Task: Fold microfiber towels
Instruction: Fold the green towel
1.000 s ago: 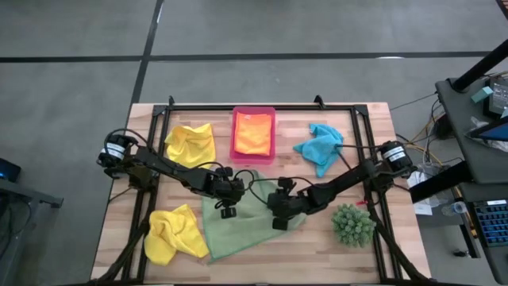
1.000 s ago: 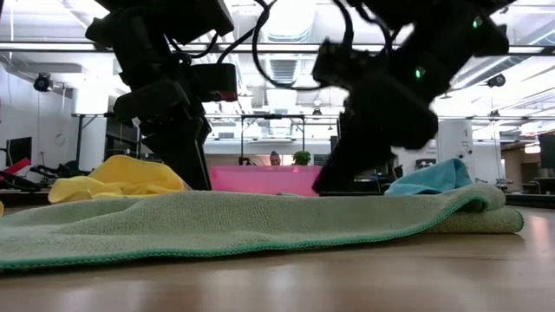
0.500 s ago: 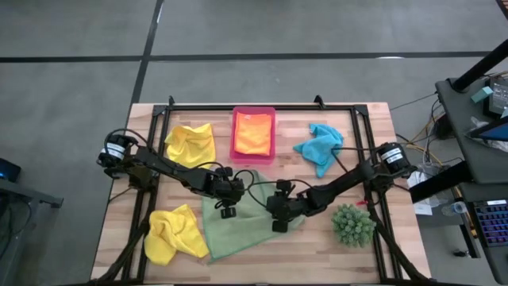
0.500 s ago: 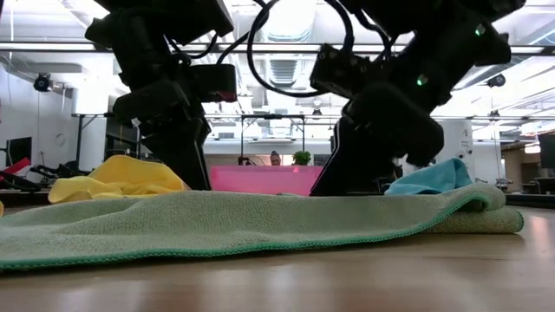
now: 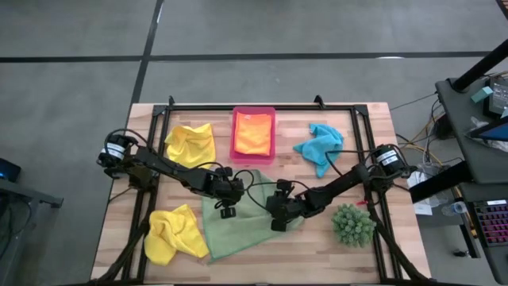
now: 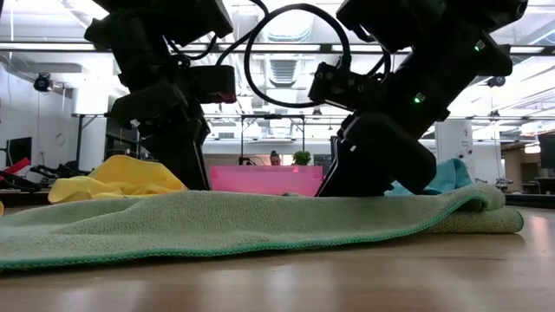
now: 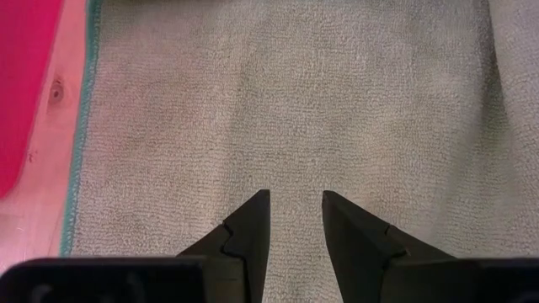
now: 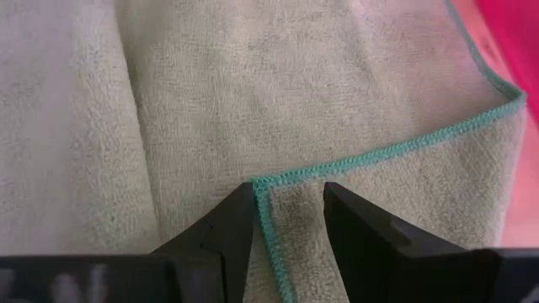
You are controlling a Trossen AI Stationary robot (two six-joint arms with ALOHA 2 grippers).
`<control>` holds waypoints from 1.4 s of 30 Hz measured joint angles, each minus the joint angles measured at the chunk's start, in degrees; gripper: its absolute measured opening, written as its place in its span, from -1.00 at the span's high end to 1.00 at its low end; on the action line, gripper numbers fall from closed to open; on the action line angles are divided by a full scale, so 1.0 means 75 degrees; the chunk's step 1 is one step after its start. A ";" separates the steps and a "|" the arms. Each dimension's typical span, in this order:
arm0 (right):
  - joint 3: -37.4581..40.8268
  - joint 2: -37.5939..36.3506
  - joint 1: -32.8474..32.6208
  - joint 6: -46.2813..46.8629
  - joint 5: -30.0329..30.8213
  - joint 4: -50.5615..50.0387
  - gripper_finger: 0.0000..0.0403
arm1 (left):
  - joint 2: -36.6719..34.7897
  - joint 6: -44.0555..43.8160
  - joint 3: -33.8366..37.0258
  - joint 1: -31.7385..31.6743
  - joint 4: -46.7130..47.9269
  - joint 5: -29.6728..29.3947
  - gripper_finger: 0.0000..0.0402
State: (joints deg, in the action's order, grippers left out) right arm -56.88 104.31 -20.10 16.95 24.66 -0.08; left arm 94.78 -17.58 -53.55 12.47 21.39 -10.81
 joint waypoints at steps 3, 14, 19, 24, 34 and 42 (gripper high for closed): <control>0.0000 0.0000 -0.0003 0.0006 0.0085 -0.0006 0.32 | 0.0000 0.0000 0.0011 -0.0001 0.0000 0.0000 0.52; 0.0000 0.0000 0.0050 0.0149 0.0110 -0.0198 0.41 | 0.0000 0.0000 0.0028 -0.0001 -0.0003 0.0000 0.52; 0.0000 0.0000 0.0052 0.0056 0.0115 -0.0199 0.81 | 0.0000 0.0000 0.0028 0.0000 -0.0025 0.0000 0.52; 0.0000 -0.0006 0.0050 0.0056 0.0115 -0.0201 0.94 | 0.0000 0.0000 0.0028 -0.0003 -0.0026 0.0000 0.52; 0.0000 -0.0784 0.0061 -0.0008 0.0908 -0.1632 0.96 | 0.0000 0.0000 0.0028 -0.0003 -0.0025 0.0000 0.52; 0.0003 -0.1192 0.0299 0.0609 0.1326 -0.2861 0.96 | 0.0000 0.0000 0.0028 -0.0003 -0.0056 -0.0001 0.52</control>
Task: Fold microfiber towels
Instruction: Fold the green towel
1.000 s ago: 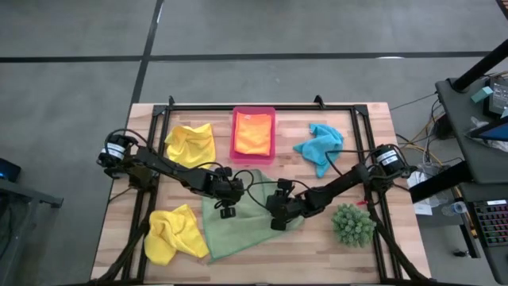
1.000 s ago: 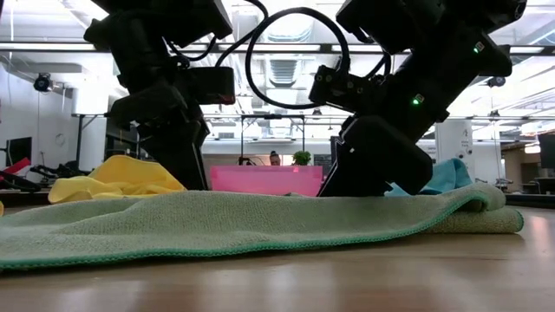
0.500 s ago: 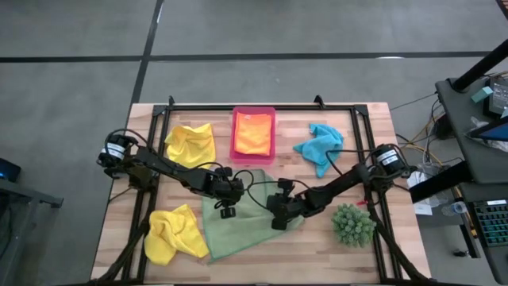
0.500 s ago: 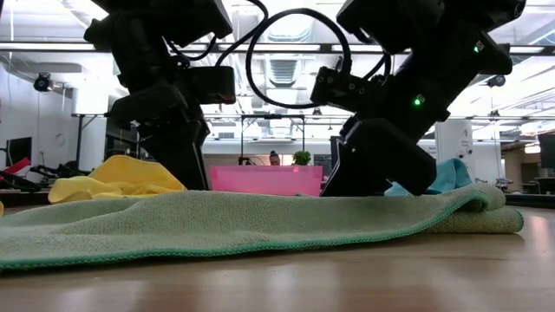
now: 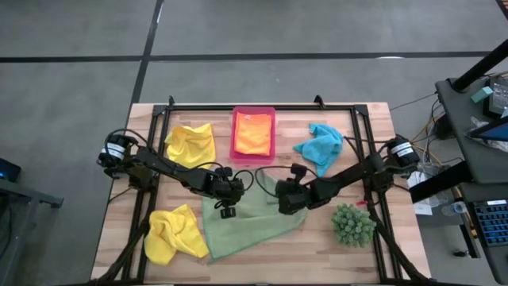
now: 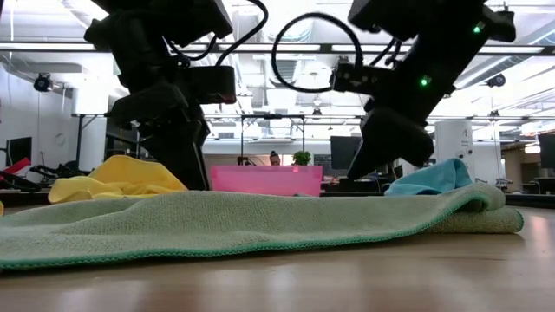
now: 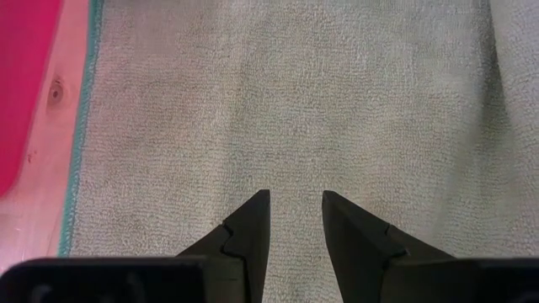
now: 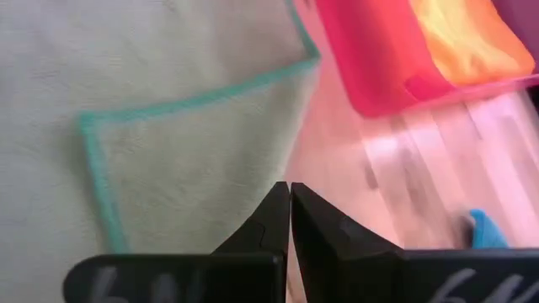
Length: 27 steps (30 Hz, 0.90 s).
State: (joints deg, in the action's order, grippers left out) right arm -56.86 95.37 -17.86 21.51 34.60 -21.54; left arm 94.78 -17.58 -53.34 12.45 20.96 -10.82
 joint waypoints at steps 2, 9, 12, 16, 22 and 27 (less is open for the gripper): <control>-0.0003 0.0030 -0.0060 -0.0024 -0.0121 0.0564 0.96 | 0.0000 0.0000 0.0000 0.0002 -0.0014 -0.0002 0.52; 0.0035 0.0047 -0.0135 -0.0795 -0.1811 0.2380 0.82 | 0.0001 0.0000 0.0000 0.0000 -0.0115 -0.0008 0.52; 0.0070 0.0047 -0.0136 -0.0810 -0.1822 0.2344 0.63 | 0.0003 0.0000 0.0000 0.0002 -0.0118 -0.0008 0.52; 0.0162 0.0050 -0.0130 -0.0815 -0.1812 0.2351 0.35 | 0.0003 0.0003 0.0000 0.0000 -0.0121 -0.0011 0.52; 0.0615 0.0053 -0.0130 -0.0812 -0.1809 0.3171 0.07 | 0.0003 0.0006 0.0000 0.0001 -0.0134 -0.0019 0.52; 0.1173 0.0054 -0.0115 -0.0815 -0.1587 0.4231 0.03 | 0.0003 0.0009 0.0003 0.0002 -0.0139 -0.0020 0.52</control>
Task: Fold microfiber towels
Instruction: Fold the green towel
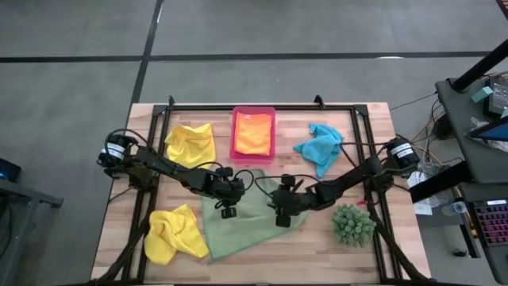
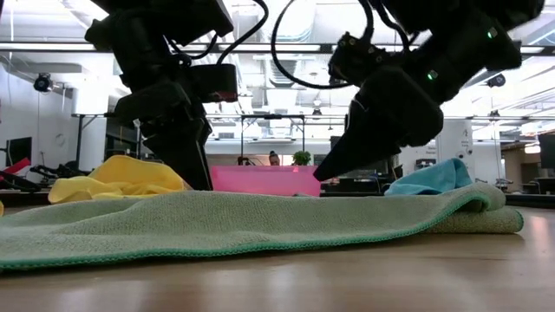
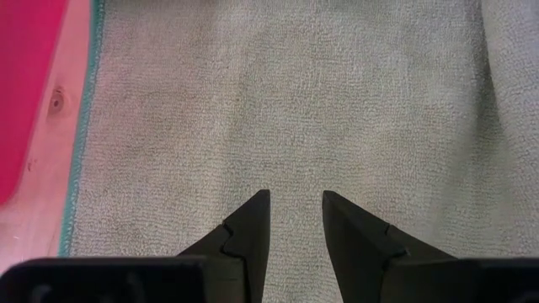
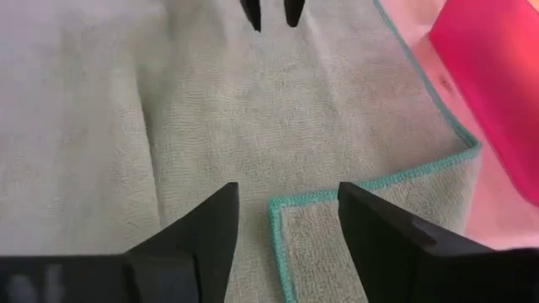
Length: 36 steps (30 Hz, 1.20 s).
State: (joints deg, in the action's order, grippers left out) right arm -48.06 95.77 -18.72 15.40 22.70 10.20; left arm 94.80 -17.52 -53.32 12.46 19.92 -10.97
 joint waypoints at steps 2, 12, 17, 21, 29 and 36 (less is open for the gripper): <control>0.0205 0.0060 0.0003 0.0003 0.0012 0.0433 0.04 | 0.0000 0.0000 0.0000 -0.0001 0.0000 -0.0001 0.52; 0.0081 0.1062 0.0015 -0.0198 0.0195 0.0987 0.13 | 0.0000 0.0058 0.0009 0.0000 -0.0065 -0.0002 0.52; 0.0057 0.1086 0.0044 -0.0095 0.0334 0.0929 0.25 | 0.0000 0.0058 0.0009 0.0000 -0.0070 -0.0002 0.52; 0.0057 0.1083 0.0073 0.0035 0.0437 0.0854 0.38 | 0.0000 0.0058 0.0019 0.0001 -0.0070 -0.0002 0.52; 0.0060 0.1009 0.0067 0.0073 0.0321 0.0825 0.58 | 0.0000 0.0058 0.0025 0.0001 -0.0070 -0.0005 0.52; -0.0010 0.1003 0.0087 0.0172 0.0167 0.0845 0.52 | 0.0000 0.0058 0.0032 0.0001 -0.0073 -0.0005 0.52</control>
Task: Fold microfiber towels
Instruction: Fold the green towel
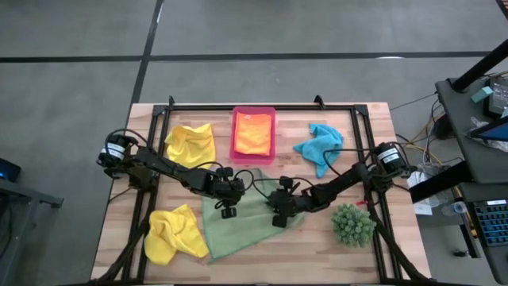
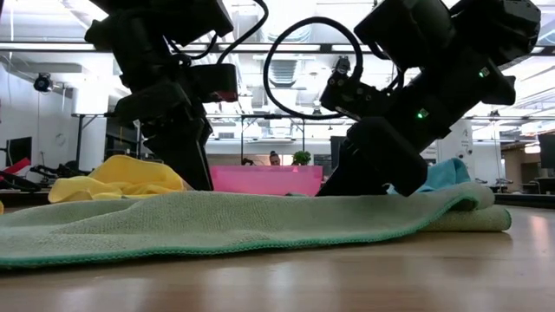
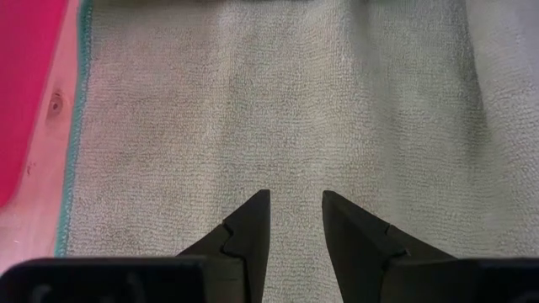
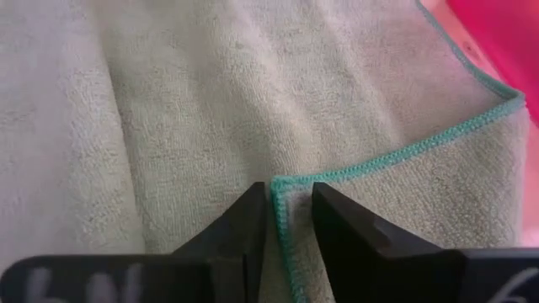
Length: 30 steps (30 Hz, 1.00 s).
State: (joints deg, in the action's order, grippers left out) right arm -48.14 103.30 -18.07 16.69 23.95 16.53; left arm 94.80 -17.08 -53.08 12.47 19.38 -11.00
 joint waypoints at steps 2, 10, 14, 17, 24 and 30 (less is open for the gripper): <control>0.0000 0.0001 0.0015 -0.0002 0.0000 -0.0012 0.46 | 0.0000 0.0000 0.0000 -0.0001 0.0000 0.0000 0.52; -0.0003 -0.0001 0.0116 -0.0012 0.0005 -0.0006 0.40 | 0.0000 -0.0003 0.0003 0.0000 -0.0003 0.0002 0.52; -0.0003 0.0001 0.0166 -0.0018 0.0005 -0.0003 0.40 | 0.0000 -0.0003 0.0005 -0.0001 -0.0003 0.0001 0.52; -0.0003 -0.0001 0.0166 -0.0023 0.0005 -0.0003 0.43 | 0.0000 -0.0003 0.0006 -0.0002 -0.0003 0.0003 0.52; -0.0006 -0.0002 0.0166 -0.0023 -0.0016 -0.0003 0.69 | 0.0000 -0.0003 0.0006 -0.0002 -0.0003 0.0003 0.52; -0.0006 -0.0050 0.0163 -0.0023 -0.0065 -0.0021 0.89 | 0.0000 -0.0001 0.0006 -0.0003 -0.0003 0.0000 0.52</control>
State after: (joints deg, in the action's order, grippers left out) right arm -48.18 102.92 -16.84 16.51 23.47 16.38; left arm 94.80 -17.09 -53.04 12.45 19.35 -11.00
